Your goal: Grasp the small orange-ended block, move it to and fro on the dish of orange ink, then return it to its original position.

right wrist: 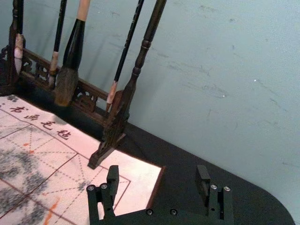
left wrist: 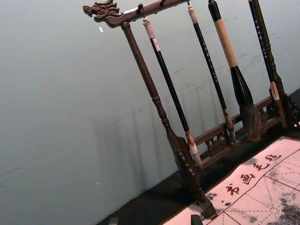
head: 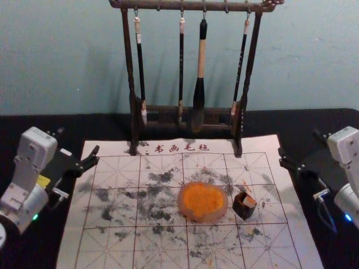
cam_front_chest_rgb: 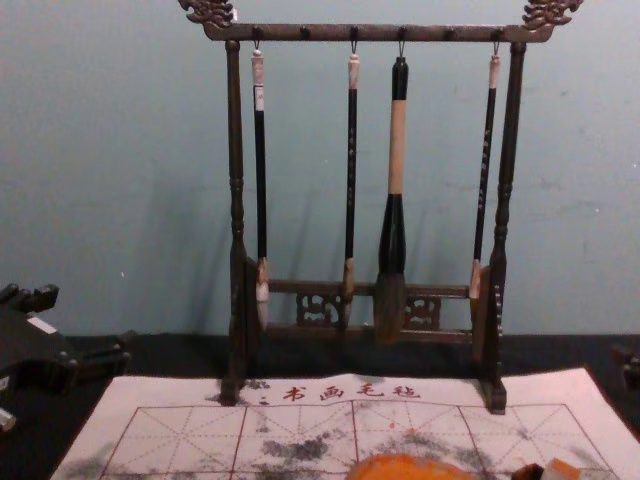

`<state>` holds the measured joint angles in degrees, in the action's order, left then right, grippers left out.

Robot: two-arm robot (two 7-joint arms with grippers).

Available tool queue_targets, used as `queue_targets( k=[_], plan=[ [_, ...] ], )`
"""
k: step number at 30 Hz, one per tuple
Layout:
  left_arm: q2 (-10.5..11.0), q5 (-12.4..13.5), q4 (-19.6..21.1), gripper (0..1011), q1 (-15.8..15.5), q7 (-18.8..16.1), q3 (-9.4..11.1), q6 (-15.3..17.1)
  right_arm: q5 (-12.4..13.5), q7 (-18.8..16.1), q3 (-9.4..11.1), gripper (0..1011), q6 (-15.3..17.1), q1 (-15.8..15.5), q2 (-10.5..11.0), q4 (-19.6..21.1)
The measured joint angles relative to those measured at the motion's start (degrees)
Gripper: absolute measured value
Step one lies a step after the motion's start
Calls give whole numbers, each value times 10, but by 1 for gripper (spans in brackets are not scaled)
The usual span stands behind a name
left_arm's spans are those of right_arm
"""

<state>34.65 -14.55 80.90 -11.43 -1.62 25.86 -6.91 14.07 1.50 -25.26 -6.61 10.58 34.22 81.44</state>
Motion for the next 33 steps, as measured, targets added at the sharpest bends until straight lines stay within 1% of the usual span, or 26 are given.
queue_targets(
  k=[6, 33],
  plan=[
    [0, 0, 0, 1001, 0, 0, 0, 0, 4, 1, -5, 1002, -3, 7, 4, -5],
    [0, 0, 0, 1001, 0, 0, 0, 0, 5, 1, -6, 1002, -3, 9, 4, -5]
  ],
)
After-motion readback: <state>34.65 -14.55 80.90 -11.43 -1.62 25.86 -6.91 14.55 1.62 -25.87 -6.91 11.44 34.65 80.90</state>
